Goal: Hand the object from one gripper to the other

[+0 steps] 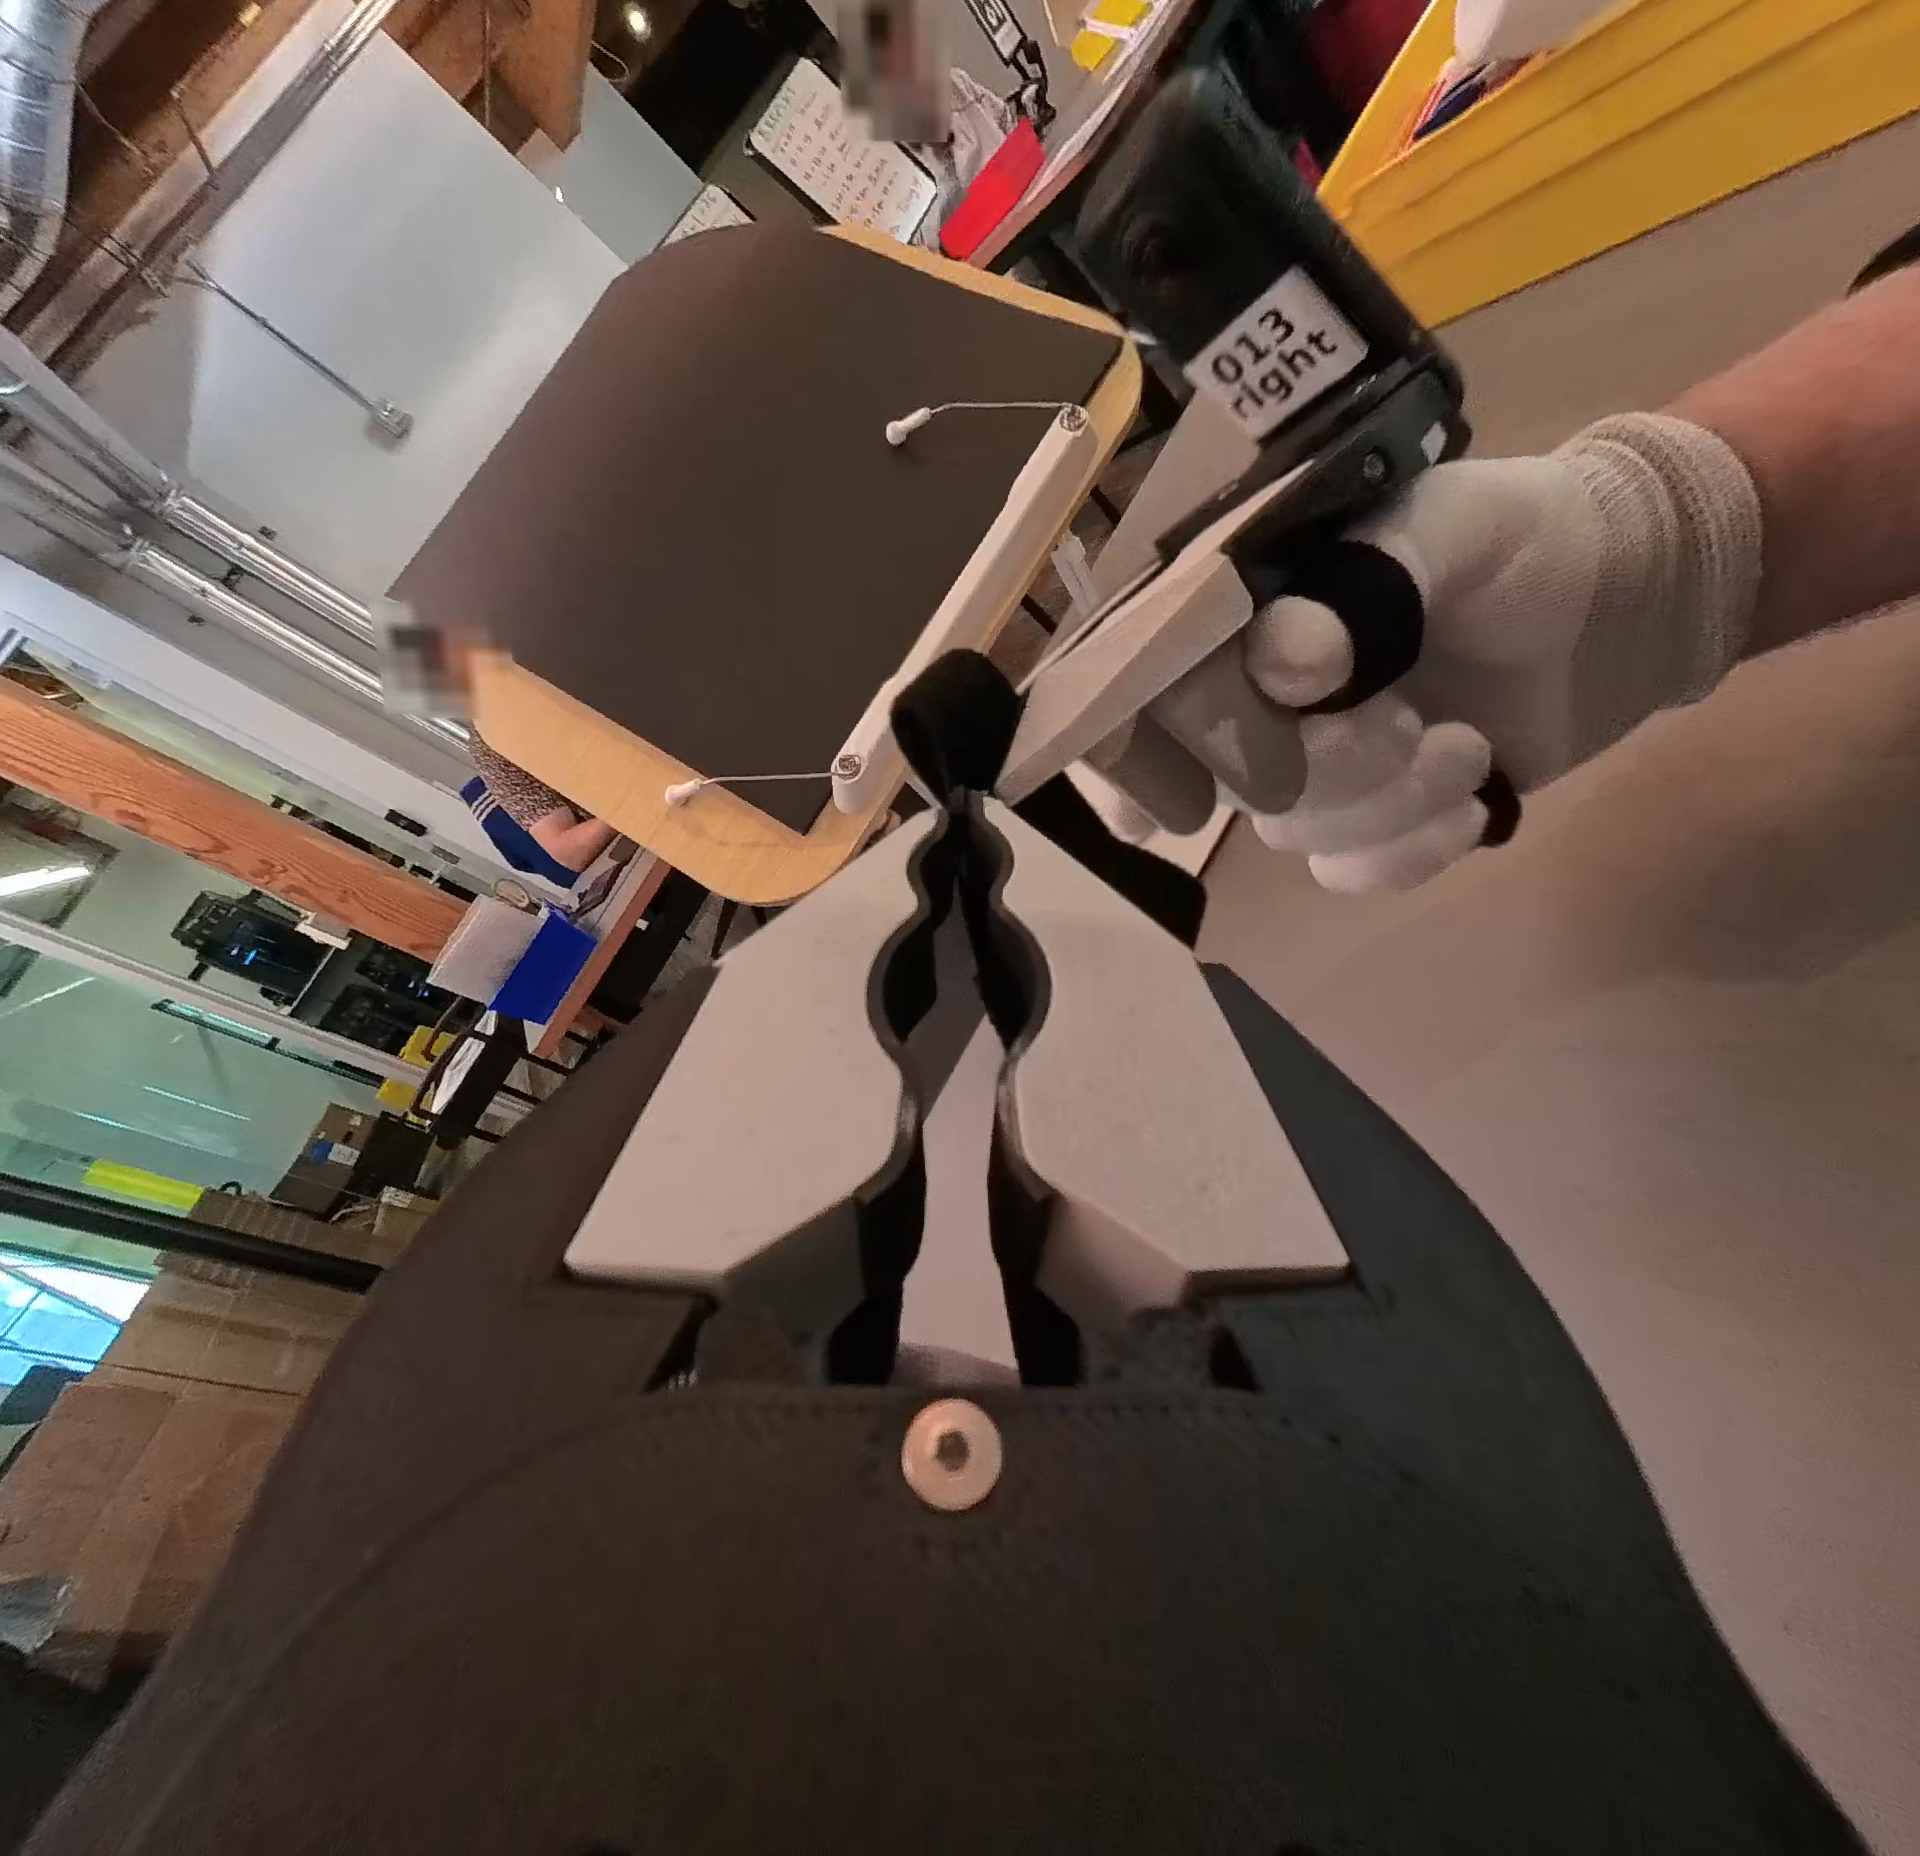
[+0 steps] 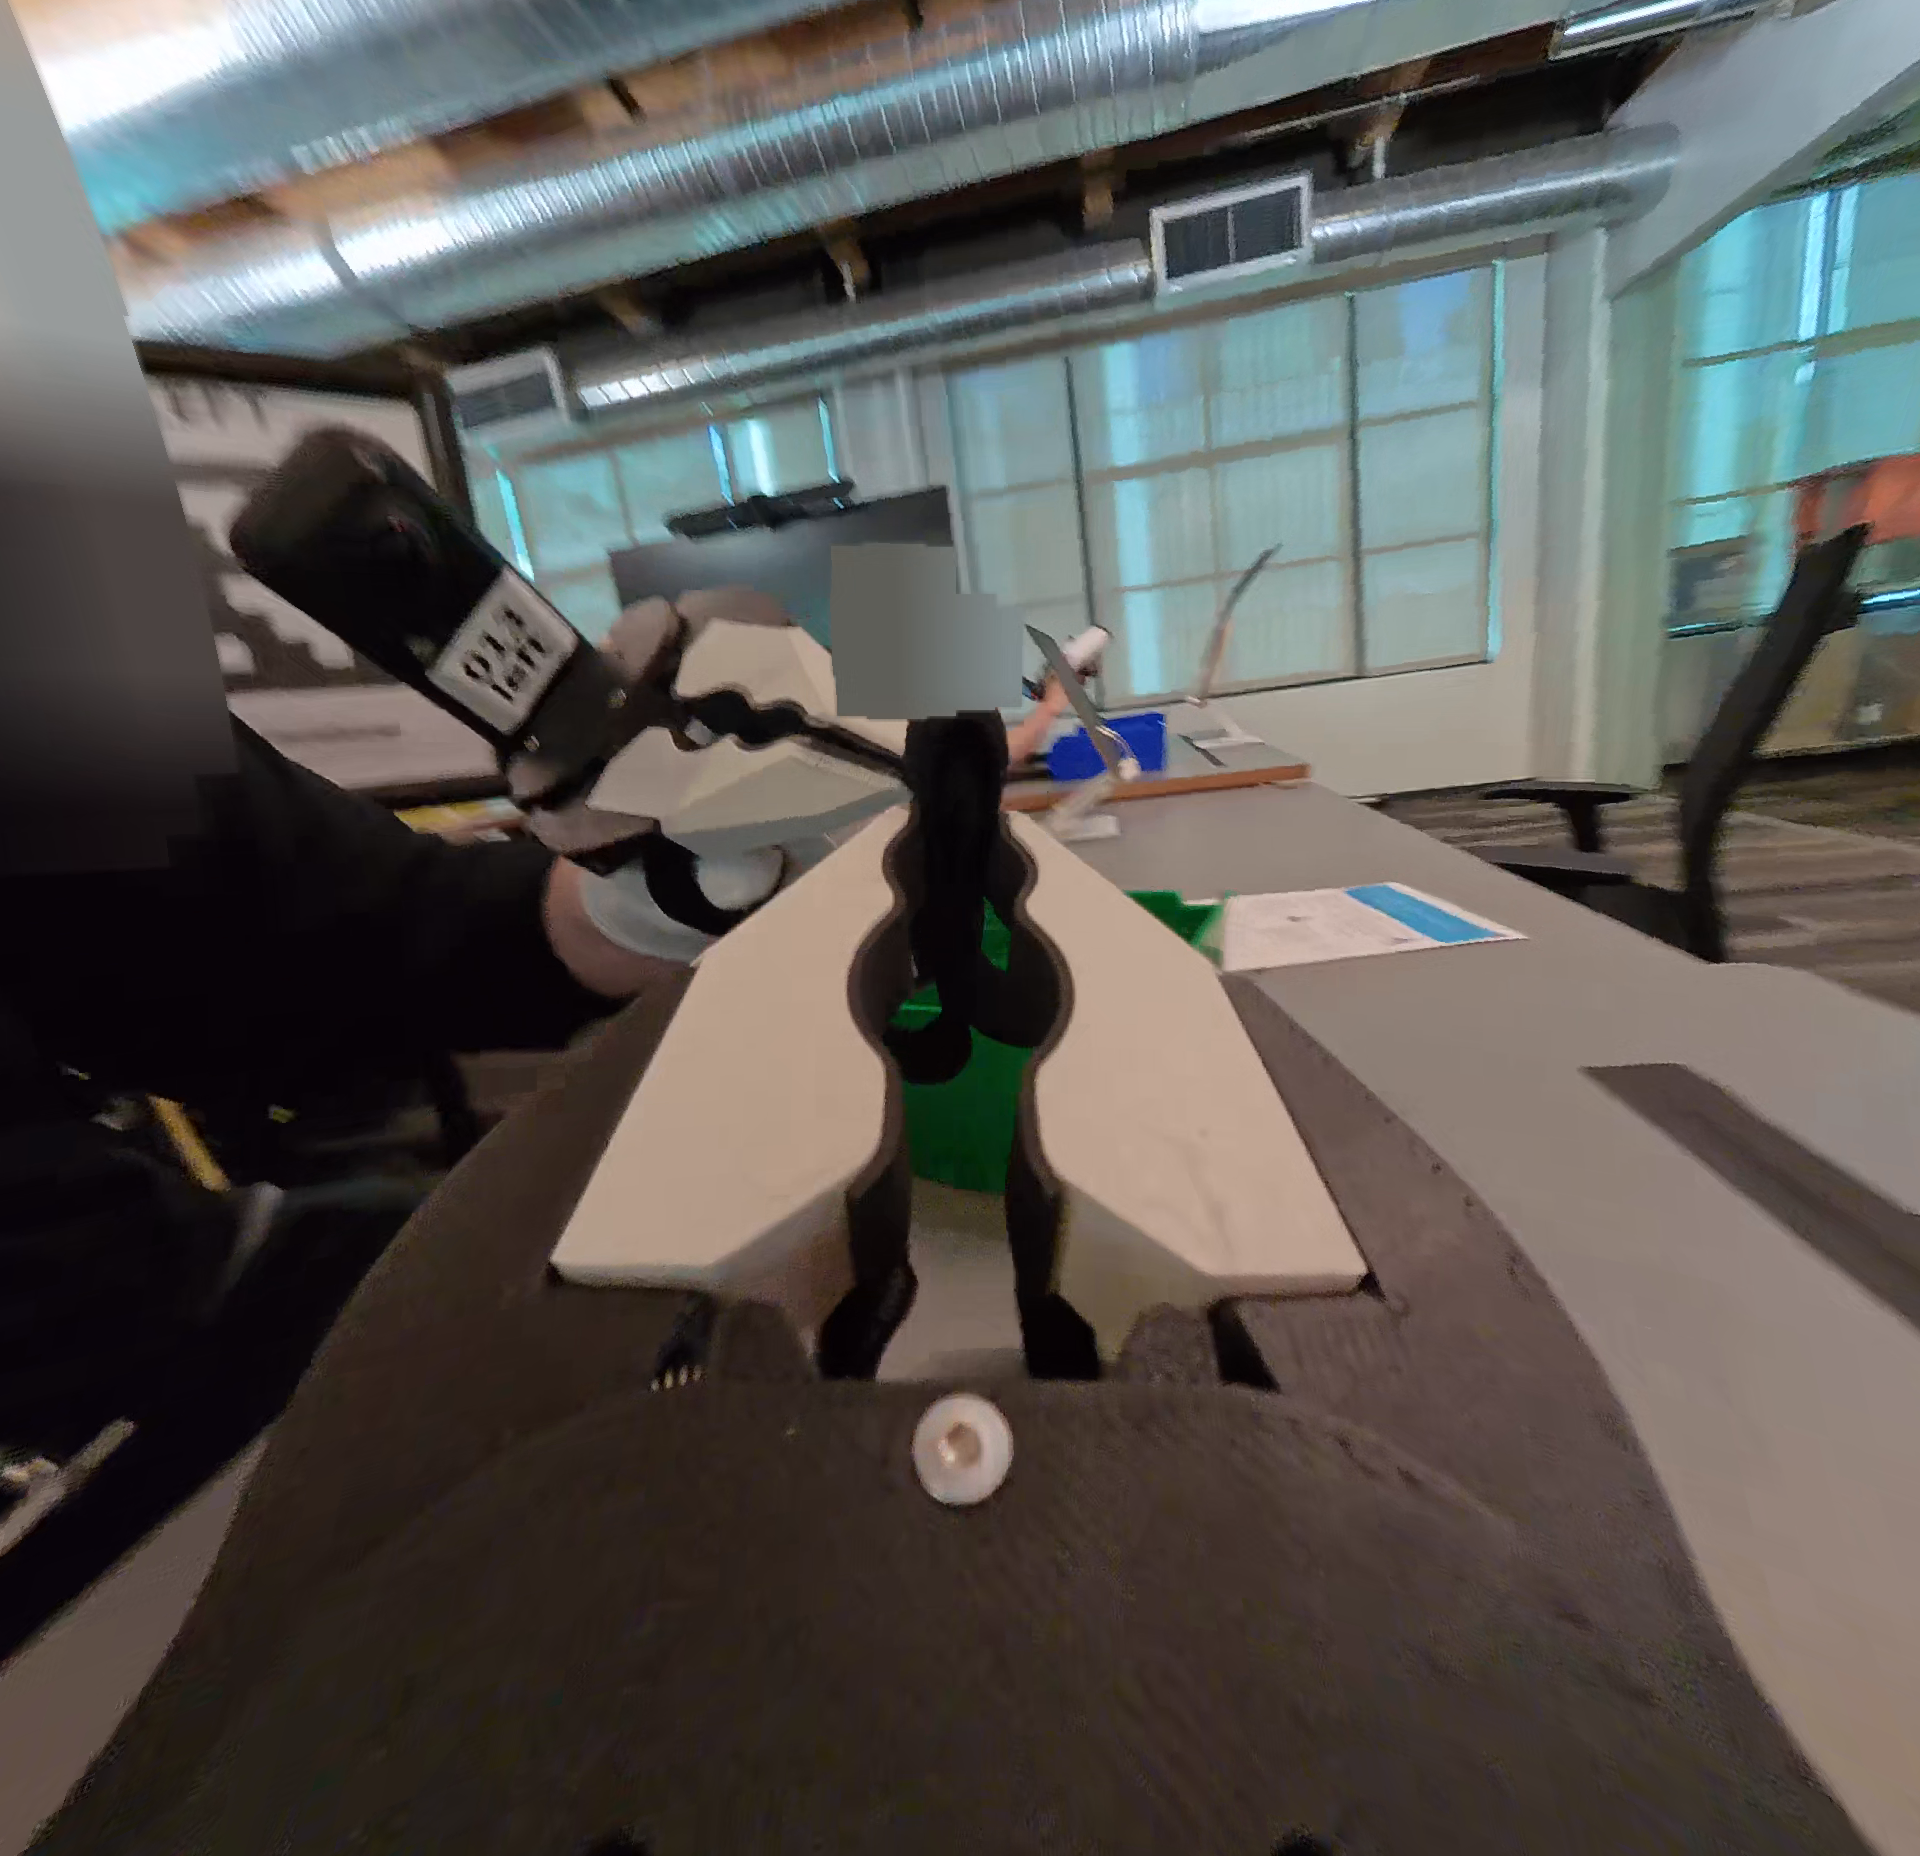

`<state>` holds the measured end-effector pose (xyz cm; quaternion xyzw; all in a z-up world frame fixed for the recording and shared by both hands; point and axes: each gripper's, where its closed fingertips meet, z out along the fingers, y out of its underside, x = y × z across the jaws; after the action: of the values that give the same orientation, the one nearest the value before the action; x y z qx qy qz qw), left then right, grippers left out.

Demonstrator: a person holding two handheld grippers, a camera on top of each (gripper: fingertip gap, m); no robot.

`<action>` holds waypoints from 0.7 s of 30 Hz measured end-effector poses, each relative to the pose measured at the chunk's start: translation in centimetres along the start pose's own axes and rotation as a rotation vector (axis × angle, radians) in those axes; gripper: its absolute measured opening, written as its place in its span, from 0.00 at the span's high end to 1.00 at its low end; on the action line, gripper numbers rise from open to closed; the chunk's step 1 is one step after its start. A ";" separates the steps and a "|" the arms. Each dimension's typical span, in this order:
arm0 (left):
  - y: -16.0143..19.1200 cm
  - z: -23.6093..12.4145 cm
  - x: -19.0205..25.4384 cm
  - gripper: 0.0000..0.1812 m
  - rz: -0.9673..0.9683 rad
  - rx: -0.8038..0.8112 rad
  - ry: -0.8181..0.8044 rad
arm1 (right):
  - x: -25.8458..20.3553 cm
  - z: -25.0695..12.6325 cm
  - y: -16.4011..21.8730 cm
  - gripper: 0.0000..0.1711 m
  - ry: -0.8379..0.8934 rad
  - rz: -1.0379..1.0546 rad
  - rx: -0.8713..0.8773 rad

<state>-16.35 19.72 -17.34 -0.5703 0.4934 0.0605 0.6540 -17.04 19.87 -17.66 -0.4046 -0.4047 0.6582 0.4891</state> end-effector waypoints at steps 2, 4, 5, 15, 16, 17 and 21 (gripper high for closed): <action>-0.1 -0.1 0.0 1.00 -0.007 0.006 -0.017 | -0.1 0.0 -0.3 0.95 -0.025 0.062 0.034; -0.3 -0.3 0.0 1.00 -0.014 0.025 -0.034 | -0.4 0.0 -0.5 0.95 -0.050 0.104 0.052; -0.3 -0.3 0.0 1.00 -0.015 0.025 -0.041 | -0.4 0.1 -0.5 0.96 -0.049 0.112 0.055; -0.1 0.1 2.3 1.00 0.158 -0.017 -0.020 | 1.6 -0.1 0.2 0.97 0.046 0.199 0.032; -0.1 0.1 3.0 1.00 0.169 -0.014 0.003 | 2.2 -0.1 0.4 0.97 0.090 0.192 0.020; -0.1 0.2 3.9 1.00 0.191 -0.023 0.028 | 2.8 -0.3 0.4 0.97 0.127 0.189 0.018; -0.4 0.2 8.4 1.00 0.265 -0.042 0.136 | 6.2 -3.0 -1.0 0.97 0.273 0.199 0.067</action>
<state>-11.75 15.72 -23.11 -0.5166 0.6061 0.1176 0.5932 -15.11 26.46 -18.64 -0.5118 -0.2702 0.6555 0.4852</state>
